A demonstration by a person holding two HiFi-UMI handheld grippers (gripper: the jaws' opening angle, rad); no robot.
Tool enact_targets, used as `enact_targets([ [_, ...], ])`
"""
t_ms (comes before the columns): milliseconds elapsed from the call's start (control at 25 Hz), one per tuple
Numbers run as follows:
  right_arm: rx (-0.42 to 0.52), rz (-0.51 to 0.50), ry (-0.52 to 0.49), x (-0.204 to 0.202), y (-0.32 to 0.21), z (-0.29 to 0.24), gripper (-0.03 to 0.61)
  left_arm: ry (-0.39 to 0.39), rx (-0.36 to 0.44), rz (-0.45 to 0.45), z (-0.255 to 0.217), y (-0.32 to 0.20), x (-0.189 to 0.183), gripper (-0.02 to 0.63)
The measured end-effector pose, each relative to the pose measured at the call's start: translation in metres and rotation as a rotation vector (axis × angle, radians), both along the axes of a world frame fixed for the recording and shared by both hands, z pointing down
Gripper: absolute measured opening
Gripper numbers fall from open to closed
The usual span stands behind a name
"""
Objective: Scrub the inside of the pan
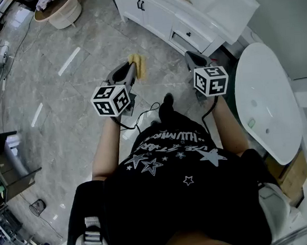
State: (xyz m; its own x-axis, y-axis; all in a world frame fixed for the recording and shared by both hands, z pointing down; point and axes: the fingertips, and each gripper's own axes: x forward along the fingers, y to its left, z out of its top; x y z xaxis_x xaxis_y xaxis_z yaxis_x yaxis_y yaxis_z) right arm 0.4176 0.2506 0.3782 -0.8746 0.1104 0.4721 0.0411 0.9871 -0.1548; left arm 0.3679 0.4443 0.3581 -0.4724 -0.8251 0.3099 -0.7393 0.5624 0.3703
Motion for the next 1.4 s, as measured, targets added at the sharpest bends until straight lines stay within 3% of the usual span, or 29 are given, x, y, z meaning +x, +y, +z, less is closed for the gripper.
enact_targets([
  [720, -0.013, -0.070, 0.014, 0.030, 0.037, 0.013, 0.006, 0.040, 0.026, -0.023, 0.010, 0.026, 0.031, 0.043],
  [920, -0.014, -0.048, 0.002, 0.040, 0.044, 0.012, 0.006, 0.035, 0.035, -0.028, 0.007, 0.037, 0.032, 0.043],
  [1200, -0.019, -0.003, 0.008, 0.027, 0.030, 0.020, 0.008, 0.042, 0.049, -0.045, 0.011, 0.037, 0.019, 0.043],
  [1400, -0.027, 0.000, 0.013, -0.012, 0.011, 0.028, 0.008, 0.072, 0.040, -0.079, 0.025, 0.030, -0.021, 0.043],
])
